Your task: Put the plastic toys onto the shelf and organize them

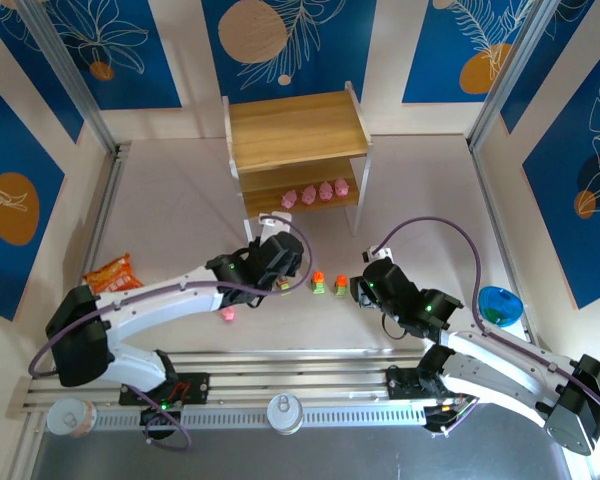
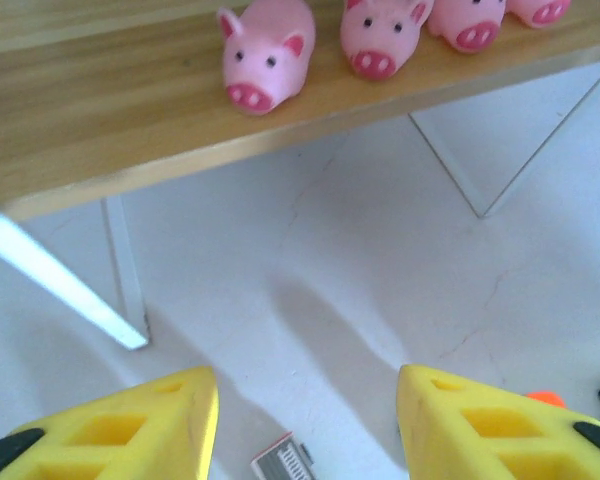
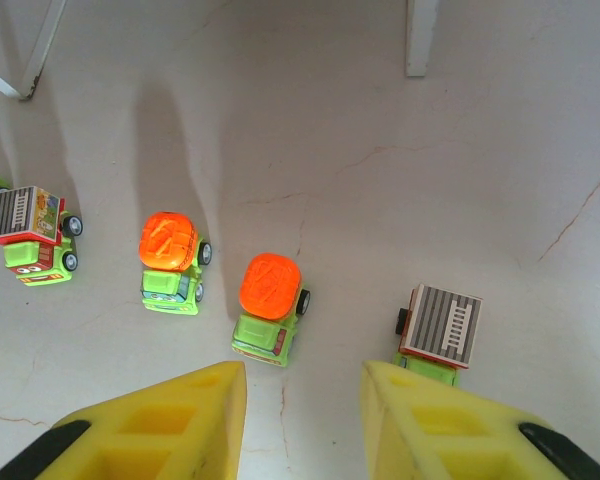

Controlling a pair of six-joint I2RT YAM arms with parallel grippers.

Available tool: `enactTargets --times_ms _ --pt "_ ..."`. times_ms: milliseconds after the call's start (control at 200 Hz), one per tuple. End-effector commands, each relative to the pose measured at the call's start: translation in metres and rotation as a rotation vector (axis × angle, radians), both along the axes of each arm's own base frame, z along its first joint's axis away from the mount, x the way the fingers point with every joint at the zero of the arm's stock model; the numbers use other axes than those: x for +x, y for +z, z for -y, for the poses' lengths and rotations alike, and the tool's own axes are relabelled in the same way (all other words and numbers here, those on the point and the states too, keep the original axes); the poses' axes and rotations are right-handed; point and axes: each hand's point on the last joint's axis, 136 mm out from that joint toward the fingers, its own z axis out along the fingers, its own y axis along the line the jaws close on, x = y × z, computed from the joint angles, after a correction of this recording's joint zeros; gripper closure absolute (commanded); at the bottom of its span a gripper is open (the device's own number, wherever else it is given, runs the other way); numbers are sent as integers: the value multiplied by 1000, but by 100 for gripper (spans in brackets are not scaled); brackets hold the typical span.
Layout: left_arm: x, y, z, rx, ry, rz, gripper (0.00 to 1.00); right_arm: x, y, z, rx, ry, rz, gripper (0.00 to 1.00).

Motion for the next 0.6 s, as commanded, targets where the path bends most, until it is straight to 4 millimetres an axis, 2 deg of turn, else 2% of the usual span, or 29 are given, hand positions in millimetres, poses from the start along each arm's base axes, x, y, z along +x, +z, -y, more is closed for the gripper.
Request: enactTargets --times_ms 0,295,595 --pt "-16 -2 -25 38 57 21 50 1 5 -1 20 0 9 64" --pt "-57 -28 -79 53 147 -9 49 0 5 -1 18 3 9 64" --pt "-78 -57 -110 72 232 -48 47 0 5 -2 18 5 11 60"
